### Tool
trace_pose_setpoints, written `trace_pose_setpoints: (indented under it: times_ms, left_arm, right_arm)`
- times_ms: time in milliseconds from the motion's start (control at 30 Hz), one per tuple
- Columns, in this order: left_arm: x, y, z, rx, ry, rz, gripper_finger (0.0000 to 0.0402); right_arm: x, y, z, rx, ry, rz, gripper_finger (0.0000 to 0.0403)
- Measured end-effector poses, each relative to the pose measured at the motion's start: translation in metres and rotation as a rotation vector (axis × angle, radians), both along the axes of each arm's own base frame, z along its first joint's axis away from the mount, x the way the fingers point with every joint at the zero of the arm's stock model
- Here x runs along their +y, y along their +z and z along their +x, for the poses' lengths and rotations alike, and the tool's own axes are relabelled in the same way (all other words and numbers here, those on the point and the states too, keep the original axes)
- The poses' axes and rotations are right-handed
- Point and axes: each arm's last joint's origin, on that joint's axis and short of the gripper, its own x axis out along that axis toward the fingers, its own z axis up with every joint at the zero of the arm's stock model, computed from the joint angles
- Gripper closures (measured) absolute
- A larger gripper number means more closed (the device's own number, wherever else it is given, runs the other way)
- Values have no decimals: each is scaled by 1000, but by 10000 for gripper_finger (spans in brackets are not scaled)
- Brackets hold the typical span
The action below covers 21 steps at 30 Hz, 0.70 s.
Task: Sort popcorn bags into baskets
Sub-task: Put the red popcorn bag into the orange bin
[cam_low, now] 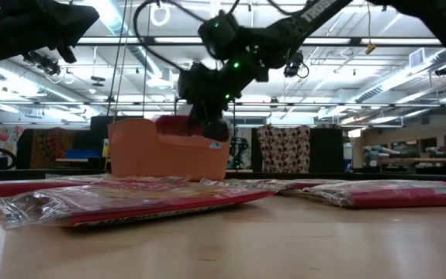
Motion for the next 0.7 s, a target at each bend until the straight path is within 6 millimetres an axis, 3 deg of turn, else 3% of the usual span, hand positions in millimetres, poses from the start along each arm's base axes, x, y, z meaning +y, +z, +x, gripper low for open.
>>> trace_pose_setpoints:
  times_ms: [167,267,500,700]
  left_arm:
    - [0,-1,0,13,13,16,345]
    - [0,0,0,12,14,17,345]
    - [0,-1,0,15,15,17,345]
    - [0,-1,1,18,14,16,345]
  right_arm:
    - [-16,-4,14,55,-74,103,308]
    - [-12,5,19,73,-95,151,277]
    - [20,35,12,56,-97,234,249]
    - [68,34,4,101,-70,420,250]
